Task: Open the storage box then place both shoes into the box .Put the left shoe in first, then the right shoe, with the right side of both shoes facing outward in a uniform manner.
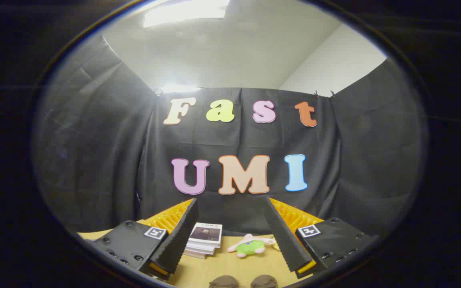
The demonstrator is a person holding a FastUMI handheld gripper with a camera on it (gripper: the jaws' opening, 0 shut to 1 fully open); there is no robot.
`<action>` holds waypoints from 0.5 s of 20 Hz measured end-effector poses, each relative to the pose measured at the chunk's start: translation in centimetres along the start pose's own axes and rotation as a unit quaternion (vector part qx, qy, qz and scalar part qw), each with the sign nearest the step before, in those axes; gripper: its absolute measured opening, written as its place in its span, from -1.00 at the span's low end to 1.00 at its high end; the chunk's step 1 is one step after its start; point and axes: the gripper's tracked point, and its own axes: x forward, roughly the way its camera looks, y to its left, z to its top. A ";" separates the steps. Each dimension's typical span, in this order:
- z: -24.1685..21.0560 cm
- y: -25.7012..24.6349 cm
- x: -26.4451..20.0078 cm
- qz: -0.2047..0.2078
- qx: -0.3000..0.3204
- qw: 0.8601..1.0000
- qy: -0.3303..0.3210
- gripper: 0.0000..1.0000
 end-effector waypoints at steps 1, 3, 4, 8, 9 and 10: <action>0.0 0.2 0.2 0.003 0.000 1.000 0.000 1.00; 0.1 0.2 0.4 0.007 0.000 1.000 0.000 1.00; 0.0 0.4 0.4 0.009 0.001 1.000 0.000 1.00; -0.2 0.5 0.5 0.014 0.002 1.000 0.001 1.00; -0.2 0.5 0.6 0.013 0.001 1.000 0.002 1.00; -0.3 0.3 0.7 0.013 0.000 1.000 0.003 1.00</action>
